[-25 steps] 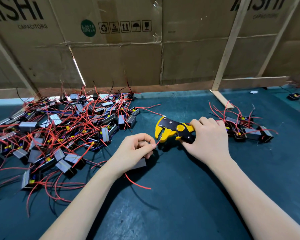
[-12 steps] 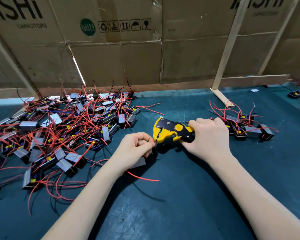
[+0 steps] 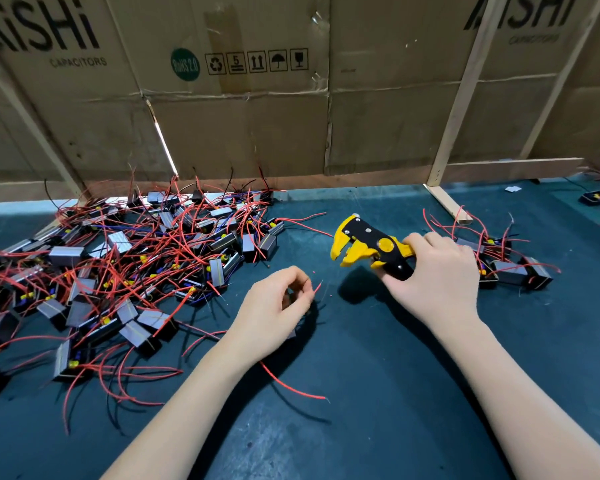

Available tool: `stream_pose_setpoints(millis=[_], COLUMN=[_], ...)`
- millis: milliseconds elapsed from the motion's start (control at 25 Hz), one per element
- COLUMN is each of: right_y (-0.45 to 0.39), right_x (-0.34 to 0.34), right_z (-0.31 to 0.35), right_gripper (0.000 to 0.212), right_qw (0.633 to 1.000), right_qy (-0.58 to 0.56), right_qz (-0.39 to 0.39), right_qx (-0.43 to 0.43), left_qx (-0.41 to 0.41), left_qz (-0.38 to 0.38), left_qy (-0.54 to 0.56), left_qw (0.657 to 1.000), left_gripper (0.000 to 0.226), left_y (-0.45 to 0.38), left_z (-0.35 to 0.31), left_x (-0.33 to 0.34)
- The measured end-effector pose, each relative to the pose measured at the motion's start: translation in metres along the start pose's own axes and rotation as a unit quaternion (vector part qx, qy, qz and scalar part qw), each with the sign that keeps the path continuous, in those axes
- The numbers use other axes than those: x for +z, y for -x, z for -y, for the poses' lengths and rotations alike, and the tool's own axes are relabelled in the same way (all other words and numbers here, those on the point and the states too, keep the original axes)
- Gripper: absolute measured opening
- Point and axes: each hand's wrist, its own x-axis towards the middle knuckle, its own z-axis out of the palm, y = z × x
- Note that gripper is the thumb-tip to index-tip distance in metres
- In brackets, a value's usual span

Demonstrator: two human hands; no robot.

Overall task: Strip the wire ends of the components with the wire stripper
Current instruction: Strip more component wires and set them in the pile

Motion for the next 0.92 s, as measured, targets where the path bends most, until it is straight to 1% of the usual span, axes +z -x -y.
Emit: stream_pose_setpoints(millis=[40, 80, 160, 200, 240, 320, 360, 400, 440, 480, 520, 600, 640, 680, 760, 840, 920], right_y=[-0.001, -0.001, -0.004, -0.004, -0.005, -0.005, -0.006, -0.007, -0.007, -0.007, -0.006, -0.002, 0.0, 0.001, 0.0, -0.004, -0.008], right_x=[0.0, -0.001, -0.005, -0.007, -0.008, -0.012, -0.014, -0.016, -0.018, -0.021, -0.023, -0.023, -0.022, -0.021, -0.021, -0.021, -0.02], right_z=[-0.002, -0.004, -0.007, -0.006, -0.006, -0.004, -0.003, -0.002, -0.001, 0.0, 0.001, 0.004, 0.006, 0.007, 0.003, -0.006, -0.019], right_gripper=[0.046, 0.045, 0.047, 0.049, 0.05, 0.045, 0.04, 0.036, 0.035, 0.035, 0.036, 0.039, 0.039, 0.038, 0.036, 0.038, 0.04], right_qw=[1.0, 1.0, 0.999, 0.998, 0.997, 0.995, 0.992, 0.987, 0.978, 0.965, 0.95, 0.925, 0.918, 0.916, 0.923, 0.941, 0.958], right_qy=[-0.007, -0.015, -0.028, -0.032, -0.037, -0.07, -0.104, -0.152, -0.205, -0.249, -0.269, -0.236, -0.206, -0.185, -0.167, -0.12, -0.056], right_qz=[-0.007, -0.013, -0.016, -0.017, -0.02, -0.032, -0.03, -0.011, 0.028, 0.083, 0.145, 0.25, 0.281, 0.296, 0.296, 0.283, 0.264], right_qx=[0.009, 0.019, 0.041, 0.052, 0.059, 0.068, 0.065, 0.05, 0.021, -0.022, -0.072, -0.162, -0.19, -0.2, -0.179, -0.143, -0.092], left_qx=[0.016, 0.023, 0.023, 0.031, 0.042, 0.048, 0.038, 0.015, -0.021, -0.064, -0.11, -0.185, -0.197, -0.195, -0.165, -0.095, -0.003], left_qz=[-0.007, -0.004, 0.014, 0.001, -0.031, -0.15, -0.211, -0.26, -0.282, -0.275, -0.244, -0.158, -0.131, -0.122, -0.133, -0.157, -0.151], left_qy=[0.024, 0.08, 0.182, 0.192, 0.174, 0.068, -0.008, -0.093, -0.18, -0.259, -0.323, -0.391, -0.399, -0.402, -0.395, -0.339, -0.259], left_qw=[1.0, 0.997, 0.983, 0.981, 0.983, 0.985, 0.977, 0.961, 0.942, 0.924, 0.908, 0.888, 0.886, 0.886, 0.894, 0.923, 0.954], left_gripper=[0.011, 0.01, 0.022, 0.03, 0.037, 0.043, 0.043, 0.043, 0.043, 0.044, 0.046, 0.045, 0.042, 0.04, 0.041, 0.046, 0.051], left_y=[0.001, 0.002, 0.001, -0.001, -0.003, -0.007, -0.009, -0.009, -0.009, -0.009, -0.009, -0.007, -0.006, -0.006, -0.006, -0.006, -0.006], left_z=[-0.003, -0.007, -0.014, -0.015, -0.013, -0.003, 0.005, 0.012, 0.019, 0.026, 0.031, 0.035, 0.036, 0.037, 0.035, 0.031, 0.024], left_x=[0.003, 0.005, 0.006, 0.003, -0.002, -0.016, -0.025, -0.034, -0.041, -0.047, -0.051, -0.052, -0.051, -0.052, -0.053, -0.052, -0.045])
